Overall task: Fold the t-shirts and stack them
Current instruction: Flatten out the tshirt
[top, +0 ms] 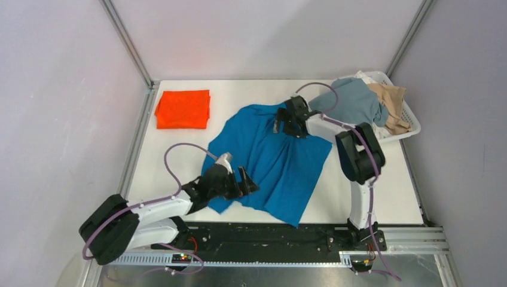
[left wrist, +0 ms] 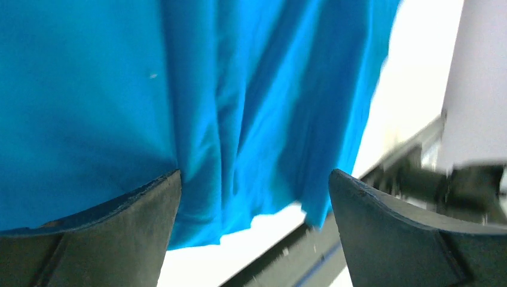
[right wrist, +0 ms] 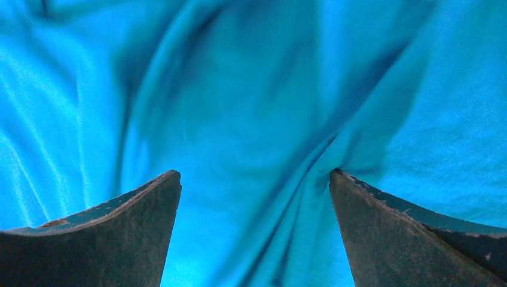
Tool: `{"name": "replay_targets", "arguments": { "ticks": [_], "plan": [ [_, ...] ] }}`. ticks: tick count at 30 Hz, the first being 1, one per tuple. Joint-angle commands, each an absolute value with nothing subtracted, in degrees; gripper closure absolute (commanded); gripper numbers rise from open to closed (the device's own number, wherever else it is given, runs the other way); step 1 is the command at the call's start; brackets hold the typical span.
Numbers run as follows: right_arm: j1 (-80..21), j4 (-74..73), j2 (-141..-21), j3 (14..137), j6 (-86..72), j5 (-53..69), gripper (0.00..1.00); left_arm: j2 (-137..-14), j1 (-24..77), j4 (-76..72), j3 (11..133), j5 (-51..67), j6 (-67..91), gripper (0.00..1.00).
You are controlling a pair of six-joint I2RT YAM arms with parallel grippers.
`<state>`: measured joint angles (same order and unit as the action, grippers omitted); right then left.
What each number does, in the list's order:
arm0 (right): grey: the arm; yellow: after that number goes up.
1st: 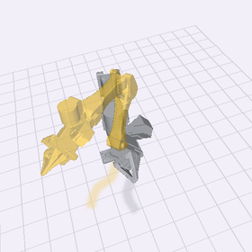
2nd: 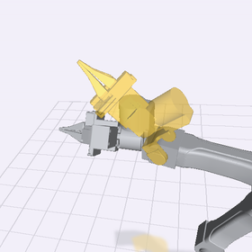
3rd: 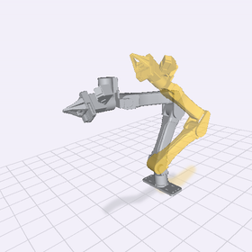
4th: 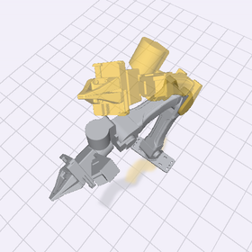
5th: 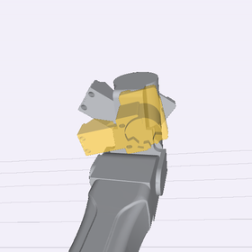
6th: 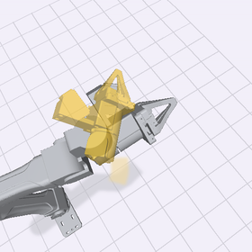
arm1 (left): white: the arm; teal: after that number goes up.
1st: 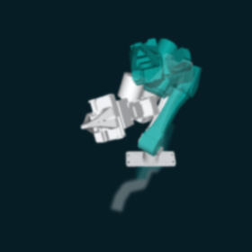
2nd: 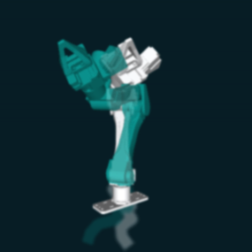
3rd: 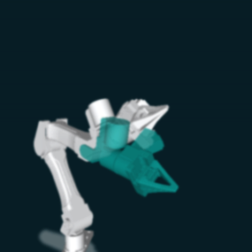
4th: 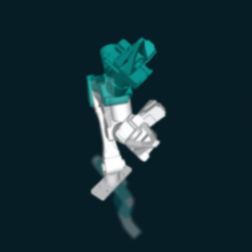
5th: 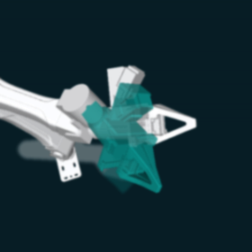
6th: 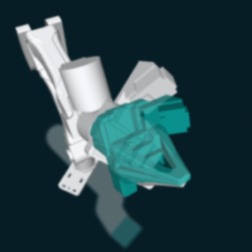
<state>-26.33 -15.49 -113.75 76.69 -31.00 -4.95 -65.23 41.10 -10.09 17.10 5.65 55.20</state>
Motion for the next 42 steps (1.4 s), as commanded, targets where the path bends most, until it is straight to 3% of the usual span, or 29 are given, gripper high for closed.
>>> {"name": "replay_targets", "arguments": {
  "ticks": [1,6,11,15,22,24,29,37,42],
  "plan": [
    [-29.1,-20.0,-122.2,89.5,-24.9,-2.0,0.02,-65.2,51.7,-3.0,16.3,8.5,58.8,0.00],
    [-29.9,-22.6,-123.0,94.7,-22.8,-0.7,0.03,-73.1,57.4,-4.8,26.0,14.5,52.6,0.00],
    [-27.7,-21.8,-111.3,86.4,-21.4,-0.9,0.02,-74.7,57.8,-3.3,32.9,15.9,45.6,0.00],
    [-27.1,-22.1,-101.1,77.0,-21.7,-1.5,0.01,-70.0,55.8,7.4,40.3,8.0,39.0,0.00],
    [-31.3,-18.5,-94.7,64.2,-25.4,-0.7,0.01,-68.2,37.4,10.0,46.4,0.6,33.5,0.00],
    [-31.3,-17.8,-96.0,63.3,-27.6,-0.7,0.00,-72.6,32.9,9.9,51.0,-0.6,31.2,0.00],
    [-30.7,-17.5,-97.1,61.5,-28.7,0.6,0.01,-87.5,22.3,10.0,59.9,9.7,30.2,0.00],
    [-26.1,-13.9,-93.1,47.9,-32.9,3.0,0.01,-101.2,19.1,10.0,61.0,9.9,30.3,0.00],
    [-23.0,-16.4,-86.7,40.6,-35.3,-3.2,0.01,-103.1,18.1,10.1,58.9,6.7,31.7,0.00]
  ]
}}
